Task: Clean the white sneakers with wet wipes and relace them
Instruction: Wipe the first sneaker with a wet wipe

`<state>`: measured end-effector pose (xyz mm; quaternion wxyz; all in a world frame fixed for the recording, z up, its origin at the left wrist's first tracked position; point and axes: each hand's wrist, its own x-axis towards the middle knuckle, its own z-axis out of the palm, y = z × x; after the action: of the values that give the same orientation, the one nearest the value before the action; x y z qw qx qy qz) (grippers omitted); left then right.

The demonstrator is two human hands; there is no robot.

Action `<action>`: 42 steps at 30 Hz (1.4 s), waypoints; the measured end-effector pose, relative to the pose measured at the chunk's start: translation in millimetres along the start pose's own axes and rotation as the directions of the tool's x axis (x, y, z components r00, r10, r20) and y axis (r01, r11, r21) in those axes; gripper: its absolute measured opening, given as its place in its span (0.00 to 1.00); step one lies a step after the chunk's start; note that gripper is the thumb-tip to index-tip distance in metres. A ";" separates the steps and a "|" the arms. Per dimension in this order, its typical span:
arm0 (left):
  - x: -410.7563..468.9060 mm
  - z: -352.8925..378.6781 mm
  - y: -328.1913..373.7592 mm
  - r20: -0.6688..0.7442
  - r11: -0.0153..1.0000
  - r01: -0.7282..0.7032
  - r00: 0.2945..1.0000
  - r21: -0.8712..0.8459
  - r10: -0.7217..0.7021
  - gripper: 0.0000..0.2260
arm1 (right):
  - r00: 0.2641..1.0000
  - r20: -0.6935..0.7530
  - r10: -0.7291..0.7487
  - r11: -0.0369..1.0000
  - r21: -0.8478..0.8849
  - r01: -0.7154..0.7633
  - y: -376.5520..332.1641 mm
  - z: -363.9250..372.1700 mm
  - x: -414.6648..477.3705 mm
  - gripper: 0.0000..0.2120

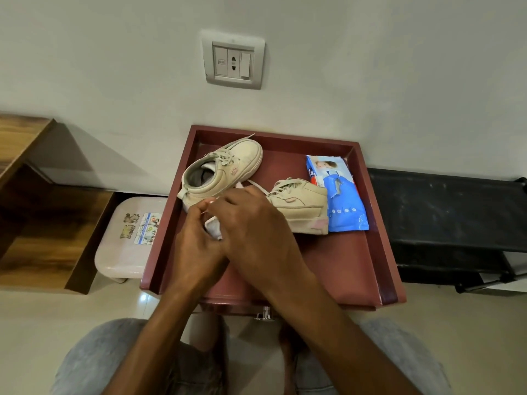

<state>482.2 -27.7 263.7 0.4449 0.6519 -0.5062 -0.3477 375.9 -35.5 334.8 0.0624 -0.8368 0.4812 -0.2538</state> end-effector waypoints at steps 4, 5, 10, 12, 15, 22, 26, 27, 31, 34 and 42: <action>1.1 1.7 -2.4 -0.009 0.991 0.079 0.997 -0.110 -0.080 0.26 | 0.994 -0.053 0.091 0.996 -0.002 -0.092 20.9 -5.0 -10.8 0.09; 1.3 2.8 -4.6 -0.021 0.990 0.080 0.996 -0.116 -0.083 0.25 | 0.991 -0.073 0.110 0.994 0.016 -0.109 24.8 -4.2 -11.3 0.08; -11.0 10.9 1.8 -0.056 0.997 -0.073 0.996 -0.038 0.071 0.27 | 1.000 0.004 0.016 0.999 0.034 -0.017 10.2 0.1 -0.1 0.11; -13.2 12.5 2.3 -0.055 0.994 -0.106 0.993 -0.034 0.104 0.27 | 0.999 0.049 -0.019 1.000 0.018 0.018 7.6 1.8 1.8 0.14; -11.3 11.2 5.8 -0.054 0.991 -0.083 0.995 -0.103 0.078 0.34 | 0.998 0.060 0.005 1.000 0.018 -0.006 17.2 -2.3 -1.9 0.12; -12.5 15.2 10.7 -0.082 0.995 -0.064 0.995 -0.077 0.058 0.35 | 0.998 -0.058 0.023 0.996 0.087 -0.018 24.8 -7.3 -4.6 0.10; -22.7 15.1 8.6 -0.070 0.980 -0.182 0.980 0.084 0.188 0.31 | 0.998 0.046 -0.039 0.999 0.010 0.038 3.0 1.6 0.0 0.12; -22.7 14.8 6.6 -0.061 0.973 -0.204 0.976 0.105 0.211 0.32 | 0.998 0.042 -0.041 0.999 -0.006 0.042 0.7 1.7 0.5 0.12; -18.0 13.9 15.8 -0.057 0.983 -0.175 0.982 0.054 0.178 0.39 | 0.999 0.030 -0.041 0.999 0.005 0.041 6.4 -8.3 -5.4 0.15; -14.4 11.6 17.5 -0.036 0.992 -0.089 0.996 -0.087 0.087 0.45 | 0.999 -0.037 0.011 0.998 0.062 -0.009 24.5 -12.6 -11.6 0.12; -0.3 -6.2 15.8 0.156 0.955 0.176 0.978 -0.238 -0.141 0.29 | 0.987 -0.088 0.138 0.973 0.198 -0.118 57.7 -10.8 -19.9 0.08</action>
<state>482.2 -27.5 280.7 0.4581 0.6037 -0.4336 -0.4875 317.9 -47.9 316.7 0.1345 -0.7801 0.5098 -0.3367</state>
